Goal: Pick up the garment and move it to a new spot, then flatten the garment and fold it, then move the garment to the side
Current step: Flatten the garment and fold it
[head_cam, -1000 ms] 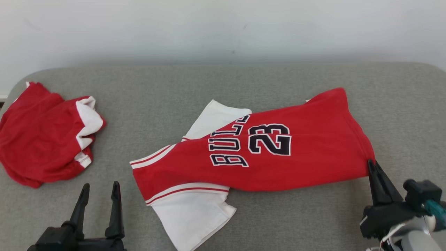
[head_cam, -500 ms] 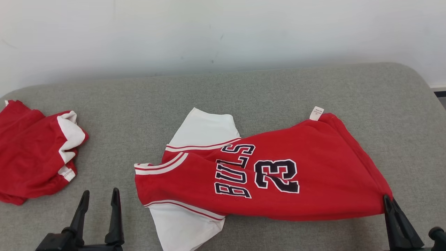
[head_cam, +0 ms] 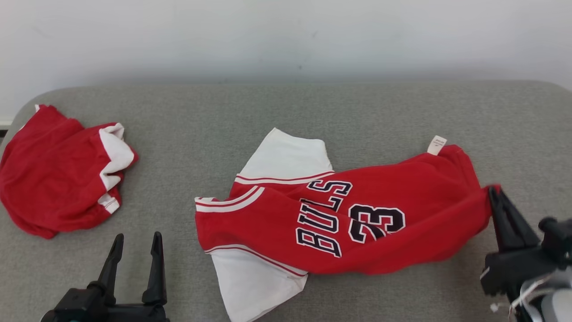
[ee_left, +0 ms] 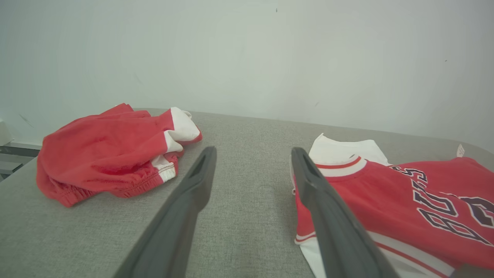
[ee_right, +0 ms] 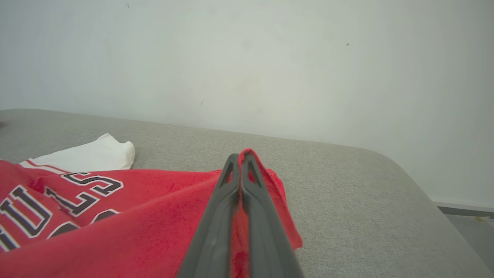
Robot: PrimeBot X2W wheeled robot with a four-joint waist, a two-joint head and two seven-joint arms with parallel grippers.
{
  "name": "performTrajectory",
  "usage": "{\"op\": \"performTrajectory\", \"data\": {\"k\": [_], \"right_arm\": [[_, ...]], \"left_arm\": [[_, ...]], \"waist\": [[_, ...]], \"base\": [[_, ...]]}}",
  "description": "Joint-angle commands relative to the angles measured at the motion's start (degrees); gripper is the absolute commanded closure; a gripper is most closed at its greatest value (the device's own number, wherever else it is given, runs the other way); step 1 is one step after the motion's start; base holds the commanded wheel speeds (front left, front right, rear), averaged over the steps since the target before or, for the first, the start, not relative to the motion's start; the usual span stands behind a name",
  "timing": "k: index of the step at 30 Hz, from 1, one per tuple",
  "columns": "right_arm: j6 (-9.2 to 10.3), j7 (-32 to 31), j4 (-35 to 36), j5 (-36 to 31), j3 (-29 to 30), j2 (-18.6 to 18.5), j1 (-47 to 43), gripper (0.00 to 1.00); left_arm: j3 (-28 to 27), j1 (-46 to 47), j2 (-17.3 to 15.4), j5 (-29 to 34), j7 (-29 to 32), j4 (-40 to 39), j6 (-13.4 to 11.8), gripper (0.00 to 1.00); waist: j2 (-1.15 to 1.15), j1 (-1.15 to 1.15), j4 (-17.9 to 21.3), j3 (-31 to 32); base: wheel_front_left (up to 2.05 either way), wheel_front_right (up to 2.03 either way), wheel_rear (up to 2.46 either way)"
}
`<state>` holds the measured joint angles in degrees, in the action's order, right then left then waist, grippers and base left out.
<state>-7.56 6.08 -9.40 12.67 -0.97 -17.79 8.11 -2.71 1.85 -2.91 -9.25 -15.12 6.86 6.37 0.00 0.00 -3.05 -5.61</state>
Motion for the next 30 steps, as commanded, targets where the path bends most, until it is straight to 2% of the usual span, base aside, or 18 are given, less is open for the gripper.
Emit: {"op": "performTrajectory", "data": {"k": [1,2,8,13,14,15,16,20,23,25,30], "right_arm": [[0.15,0.46,-2.50,0.01,-0.33,-0.59,3.17,1.00],[0.15,0.46,-2.50,0.01,-0.33,-0.59,3.17,1.00],[0.15,1.10,-16.90,-0.83,-2.62,-2.25,14.86,1.00],[0.15,3.38,-29.12,-0.96,-3.62,-0.89,22.14,0.99],[0.15,4.01,-31.22,-0.99,-3.94,-0.62,23.25,0.68],[0.15,4.79,-33.02,-1.01,-4.30,-0.41,24.19,0.17],[0.15,5.52,-34.52,-0.81,-4.60,-0.06,24.87,0.00],[0.15,7.95,-38.15,0.39,-5.86,0.60,26.11,0.00],[0.15,8.88,-37.67,1.71,-6.11,0.86,25.38,0.00],[0.15,9.11,-35.48,3.25,-5.82,0.93,23.98,0.00],[0.15,9.06,-24.18,4.21,-4.13,0.66,16.72,0.00]], "left_arm": [[0.02,0.81,0.01,0.10,-0.04,0.12,0.07,0.00],[0.02,0.81,0.01,0.10,-0.04,0.12,0.07,0.00],[0.76,2.56,0.01,-0.58,-0.04,0.66,0.23,0.00],[0.93,3.50,0.01,-0.83,-0.04,1.05,0.34,0.00],[0.99,3.71,0.00,-0.89,-0.04,1.13,0.33,0.00],[1.13,3.82,-0.01,-0.91,-0.04,1.21,0.29,0.00],[1.17,3.82,-0.01,-0.95,-0.04,1.27,0.23,0.00],[0.71,3.31,0.00,-0.51,-0.04,1.37,0.11,0.00],[0.20,2.39,-0.01,-0.13,-0.04,1.32,0.07,0.00],[-0.10,2.06,-0.01,0.09,-0.04,1.24,0.07,0.00],[-1.02,1.07,-0.01,0.39,-0.04,0.91,0.11,0.00]], "waist": [[0.00,0.00,-1.98,-1.54],[0.00,0.00,-1.98,-1.54],[0.00,0.00,-4.43,-3.86],[0.00,0.00,-4.79,-4.76],[0.00,0.00,-4.81,-4.79],[0.00,0.00,-4.78,-4.75],[0.00,0.00,-4.66,-4.65],[0.00,0.00,-3.41,-3.71],[0.00,0.00,-2.18,-2.58],[0.00,0.00,-1.43,-1.90],[0.00,0.00,0.23,-0.68]], "base": [[0.00,0.00,0.00],[0.00,0.00,0.00],[0.00,0.00,0.00],[0.00,0.00,0.00],[0.00,0.00,0.00],[0.00,0.00,0.00],[0.00,0.00,0.00],[0.00,0.00,0.00],[0.00,0.00,0.00],[0.00,0.00,0.00],[0.00,0.00,0.00]]}}
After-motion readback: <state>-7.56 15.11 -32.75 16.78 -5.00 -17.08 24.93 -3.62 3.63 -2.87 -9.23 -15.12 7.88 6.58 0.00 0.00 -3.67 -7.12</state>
